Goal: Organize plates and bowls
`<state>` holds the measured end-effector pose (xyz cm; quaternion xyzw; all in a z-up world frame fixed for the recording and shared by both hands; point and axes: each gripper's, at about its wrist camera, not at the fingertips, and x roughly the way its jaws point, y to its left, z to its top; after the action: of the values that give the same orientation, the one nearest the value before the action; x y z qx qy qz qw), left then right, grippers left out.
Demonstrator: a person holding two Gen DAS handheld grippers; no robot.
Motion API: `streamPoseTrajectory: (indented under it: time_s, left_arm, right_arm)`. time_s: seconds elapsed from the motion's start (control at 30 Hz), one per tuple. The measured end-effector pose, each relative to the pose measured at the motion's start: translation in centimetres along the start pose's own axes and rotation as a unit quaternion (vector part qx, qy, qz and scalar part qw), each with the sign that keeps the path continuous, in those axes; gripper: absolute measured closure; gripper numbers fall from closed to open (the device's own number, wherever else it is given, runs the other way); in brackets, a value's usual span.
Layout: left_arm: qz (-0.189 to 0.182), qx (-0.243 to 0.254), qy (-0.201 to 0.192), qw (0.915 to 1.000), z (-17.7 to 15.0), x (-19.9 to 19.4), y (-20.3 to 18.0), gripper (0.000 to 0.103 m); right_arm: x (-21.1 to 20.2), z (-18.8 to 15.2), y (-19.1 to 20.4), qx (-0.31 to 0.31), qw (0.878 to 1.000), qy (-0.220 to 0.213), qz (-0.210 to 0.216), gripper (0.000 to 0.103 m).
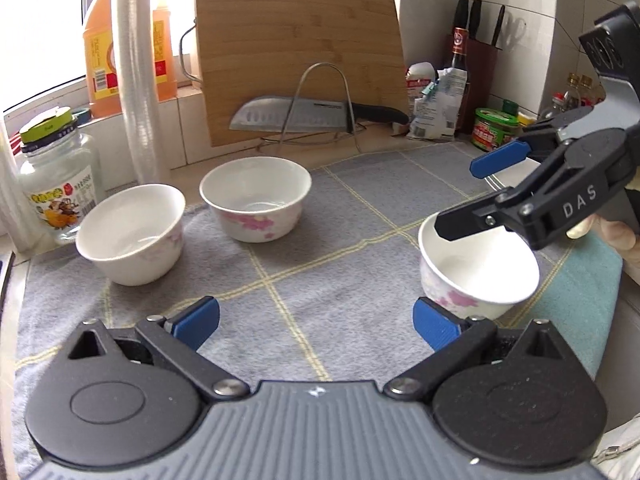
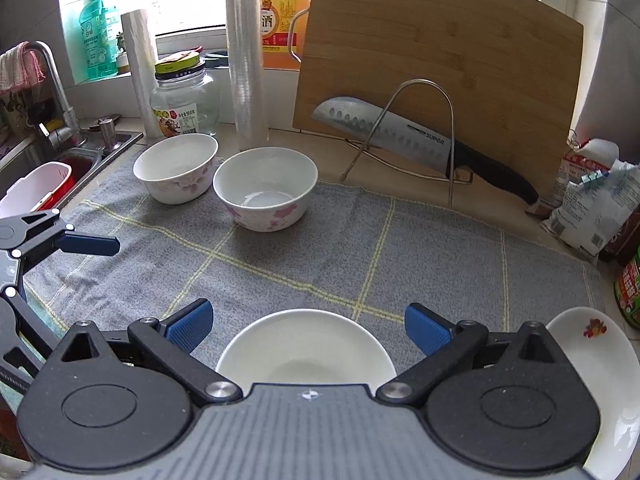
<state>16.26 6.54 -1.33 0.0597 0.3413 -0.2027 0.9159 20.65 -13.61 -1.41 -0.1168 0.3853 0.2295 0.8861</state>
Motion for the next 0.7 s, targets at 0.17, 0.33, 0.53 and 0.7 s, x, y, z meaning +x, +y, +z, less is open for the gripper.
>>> streamPoseTrajectory:
  time_s: [0.17,0.33,0.53,0.7]
  left_arm:
    - [0.028,-0.004,0.000,0.9996,1.6,0.2,1.8,0.001]
    - [0.052,-0.014,0.001,0.9986,4.2,1.1,2.8,0.001]
    - [0.052,-0.030,0.010,0.9982,7.7,3.2,3.9,0.001]
    - [0.035,-0.053,0.024,0.9977,9.7,6.1,4.7,0.001]
  right_arm:
    - [0.8,1.4,0.9,-0.037,0.999,-0.008,0.000,0.000]
    - [2.7,2.9,0.3,-0.077,0.997,-0.016,0.013,0.000]
    - [4.8,4.2,-0.5,-0.102,0.994,-0.025,0.036,0.000]
    - [7.0,5.0,-0.4,-0.123,0.991,-0.021,0.049,0.000]
